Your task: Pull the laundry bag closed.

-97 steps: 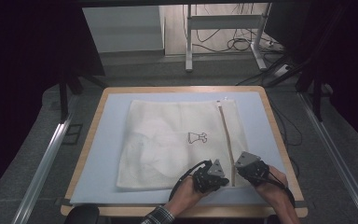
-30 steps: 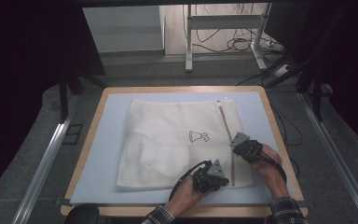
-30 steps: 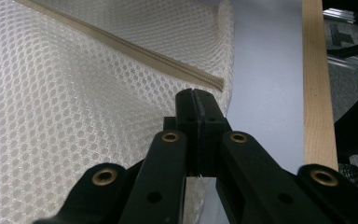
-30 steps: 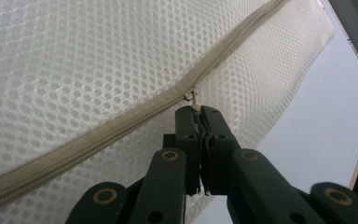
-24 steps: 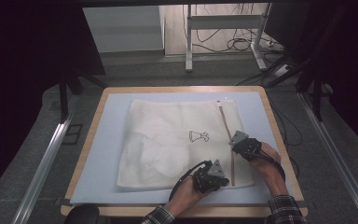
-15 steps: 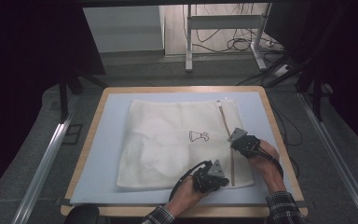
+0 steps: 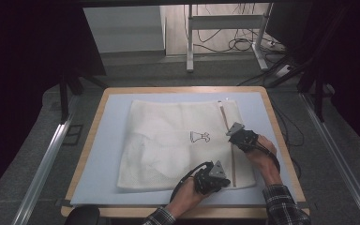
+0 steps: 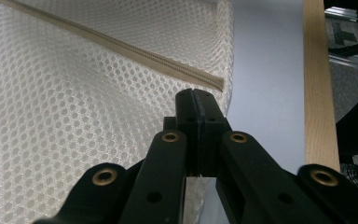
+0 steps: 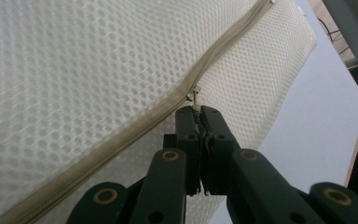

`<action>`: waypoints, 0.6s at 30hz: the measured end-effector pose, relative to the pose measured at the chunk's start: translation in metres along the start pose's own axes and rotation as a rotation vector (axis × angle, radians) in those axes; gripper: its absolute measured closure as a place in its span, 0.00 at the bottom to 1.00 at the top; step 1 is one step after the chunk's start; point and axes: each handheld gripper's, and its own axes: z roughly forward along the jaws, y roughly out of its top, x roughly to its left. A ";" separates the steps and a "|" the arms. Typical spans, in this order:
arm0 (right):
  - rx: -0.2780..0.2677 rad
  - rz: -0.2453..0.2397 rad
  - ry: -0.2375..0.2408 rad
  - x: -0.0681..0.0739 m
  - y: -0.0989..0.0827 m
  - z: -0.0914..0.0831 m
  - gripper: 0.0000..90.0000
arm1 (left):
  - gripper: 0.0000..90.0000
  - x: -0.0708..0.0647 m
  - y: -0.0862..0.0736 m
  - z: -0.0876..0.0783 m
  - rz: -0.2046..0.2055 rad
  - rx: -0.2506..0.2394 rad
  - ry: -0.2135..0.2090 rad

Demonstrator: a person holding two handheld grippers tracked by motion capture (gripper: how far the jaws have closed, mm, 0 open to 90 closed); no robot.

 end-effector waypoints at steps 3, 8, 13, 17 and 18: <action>0.006 0.004 0.000 -0.002 0.003 0.004 0.96 | 1.00 0.000 0.000 0.000 0.000 -0.001 0.001; 0.016 0.017 -0.004 -0.006 0.009 0.012 0.96 | 1.00 0.000 0.000 0.000 0.003 -0.001 0.003; 0.034 0.025 -0.007 -0.009 0.014 0.020 0.96 | 1.00 -0.001 0.000 0.000 0.005 -0.001 0.007; 0.041 0.032 -0.002 -0.011 0.017 0.024 0.96 | 1.00 -0.001 0.000 0.000 0.006 -0.003 0.007; 0.042 0.030 -0.005 -0.012 0.018 0.025 0.96 | 1.00 -0.001 0.000 0.000 0.006 -0.001 0.007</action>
